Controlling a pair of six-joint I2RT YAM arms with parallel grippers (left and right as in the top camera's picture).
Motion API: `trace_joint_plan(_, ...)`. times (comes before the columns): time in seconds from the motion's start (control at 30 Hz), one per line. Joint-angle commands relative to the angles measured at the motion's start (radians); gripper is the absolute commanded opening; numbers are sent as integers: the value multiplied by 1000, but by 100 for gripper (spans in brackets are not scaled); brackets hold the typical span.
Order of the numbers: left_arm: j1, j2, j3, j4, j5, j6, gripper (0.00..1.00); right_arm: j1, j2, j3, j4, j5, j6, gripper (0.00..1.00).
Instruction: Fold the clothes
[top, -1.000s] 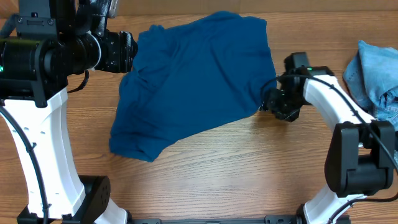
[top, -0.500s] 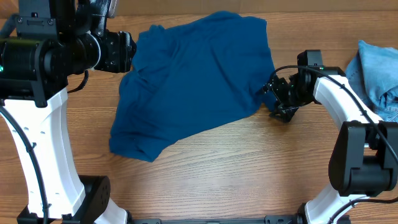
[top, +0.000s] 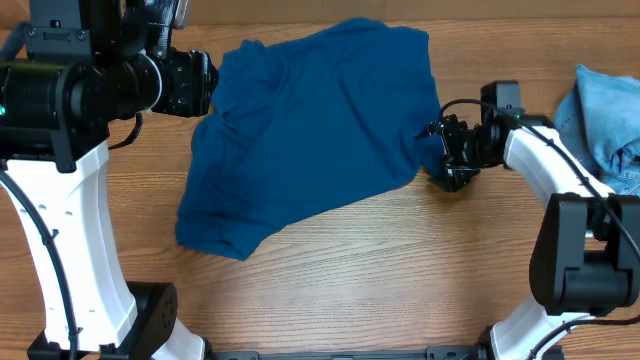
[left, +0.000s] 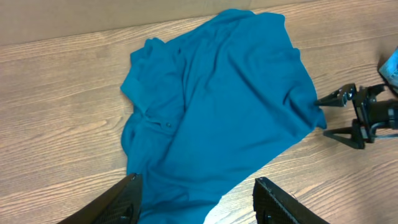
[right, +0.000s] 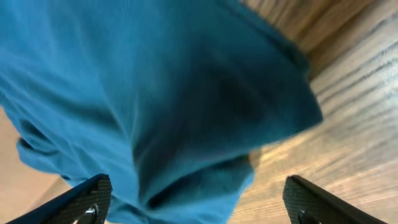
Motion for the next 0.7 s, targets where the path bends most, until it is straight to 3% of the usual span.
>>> trace_joint_plan(0.0,4,-24,7,-2,24,2,60,2,-6,-76,52,35,103,91)
trace_joint_plan(0.13,4,-24,7,-2,29,2,60,-6,-6,-115,93,70,102,76)
trace_joint_plan(0.3,4,-24,7,-2,28,2,60,-16,-6,-115,145,122,-19,45)
trace_joint_plan(0.53,4,-24,7,-2,27,2,62,-45,-6,-113,156,259,-196,36)
trace_joint_plan(0.67,4,-24,7,-2,24,2,63,-45,-6,-113,224,309,-384,31)
